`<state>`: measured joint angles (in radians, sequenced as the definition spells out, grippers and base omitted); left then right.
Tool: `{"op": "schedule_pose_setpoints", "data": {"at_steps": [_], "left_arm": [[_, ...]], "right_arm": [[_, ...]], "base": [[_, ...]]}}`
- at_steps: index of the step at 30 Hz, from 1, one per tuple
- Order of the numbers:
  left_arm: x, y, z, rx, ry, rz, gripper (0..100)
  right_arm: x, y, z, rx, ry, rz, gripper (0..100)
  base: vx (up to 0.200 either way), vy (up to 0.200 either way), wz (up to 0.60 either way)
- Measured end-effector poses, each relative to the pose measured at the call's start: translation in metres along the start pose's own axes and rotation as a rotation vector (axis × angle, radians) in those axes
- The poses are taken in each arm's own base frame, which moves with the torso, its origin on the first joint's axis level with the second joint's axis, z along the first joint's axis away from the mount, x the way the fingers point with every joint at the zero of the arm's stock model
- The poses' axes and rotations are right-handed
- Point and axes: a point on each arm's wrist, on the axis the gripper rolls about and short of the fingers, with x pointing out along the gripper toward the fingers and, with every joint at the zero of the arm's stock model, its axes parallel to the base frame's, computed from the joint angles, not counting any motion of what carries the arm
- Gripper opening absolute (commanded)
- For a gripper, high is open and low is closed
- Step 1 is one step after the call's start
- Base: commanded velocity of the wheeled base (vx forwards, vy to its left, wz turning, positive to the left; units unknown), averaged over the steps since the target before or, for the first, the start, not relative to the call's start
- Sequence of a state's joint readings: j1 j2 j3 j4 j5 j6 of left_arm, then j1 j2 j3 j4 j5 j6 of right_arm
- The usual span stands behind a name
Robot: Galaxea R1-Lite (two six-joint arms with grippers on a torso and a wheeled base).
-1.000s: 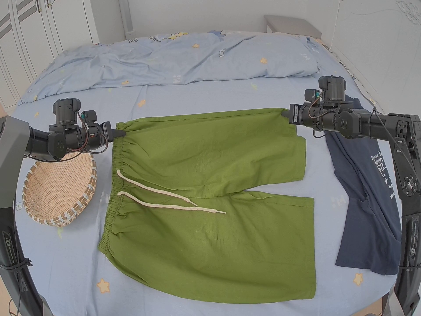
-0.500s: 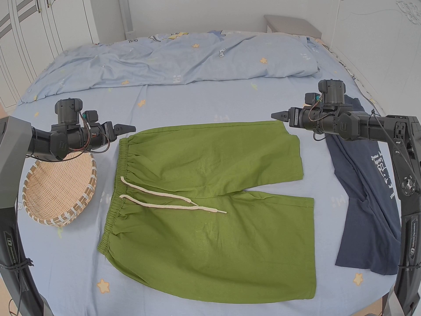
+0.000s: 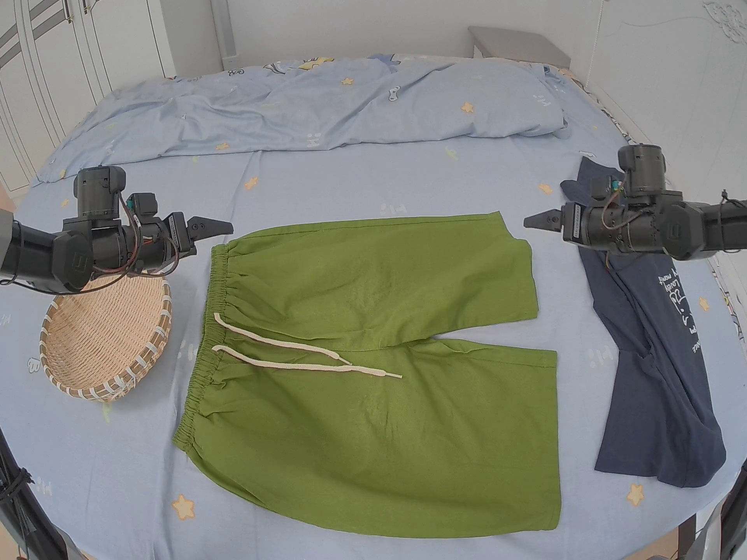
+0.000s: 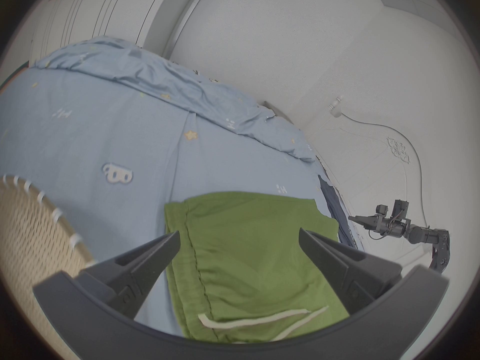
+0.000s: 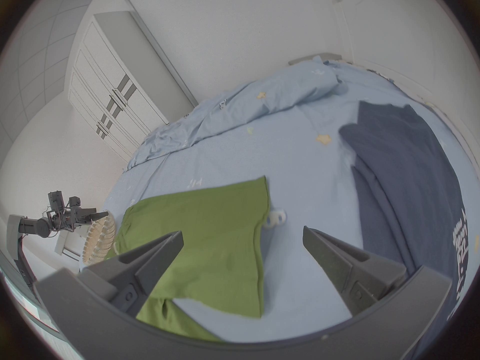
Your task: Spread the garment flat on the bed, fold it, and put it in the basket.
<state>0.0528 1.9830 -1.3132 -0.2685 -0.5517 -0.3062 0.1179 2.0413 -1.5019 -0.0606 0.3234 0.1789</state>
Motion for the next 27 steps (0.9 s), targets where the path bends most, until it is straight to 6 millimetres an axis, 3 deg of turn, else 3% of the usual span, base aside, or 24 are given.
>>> {"op": "schedule_pose_setpoints", "data": {"at_steps": [8, 15, 23, 27], "left_arm": [[-0.039, -0.009, -0.045, -0.093, 0.111, 0.003, 100], [-0.089, -0.009, -0.111, -0.224, 0.254, 0.000, 100], [-0.142, -0.009, -0.192, -0.339, 0.409, -0.028, 100], [-0.154, -0.007, -0.213, -0.376, 0.445, -0.034, 100]], "right_arm": [[-0.055, 0.008, -0.050, 0.062, 0.076, 0.015, 100], [-0.095, 0.019, -0.104, 0.114, 0.128, 0.041, 100], [-0.139, 0.037, -0.153, 0.142, 0.150, 0.096, 100], [-0.155, 0.043, -0.166, 0.140, 0.144, 0.124, 100]], "base": [[0.000, 0.000, 0.00], [0.000, 0.000, 0.00], [0.000, 0.000, 0.00], [0.000, 0.000, 0.00]]}}
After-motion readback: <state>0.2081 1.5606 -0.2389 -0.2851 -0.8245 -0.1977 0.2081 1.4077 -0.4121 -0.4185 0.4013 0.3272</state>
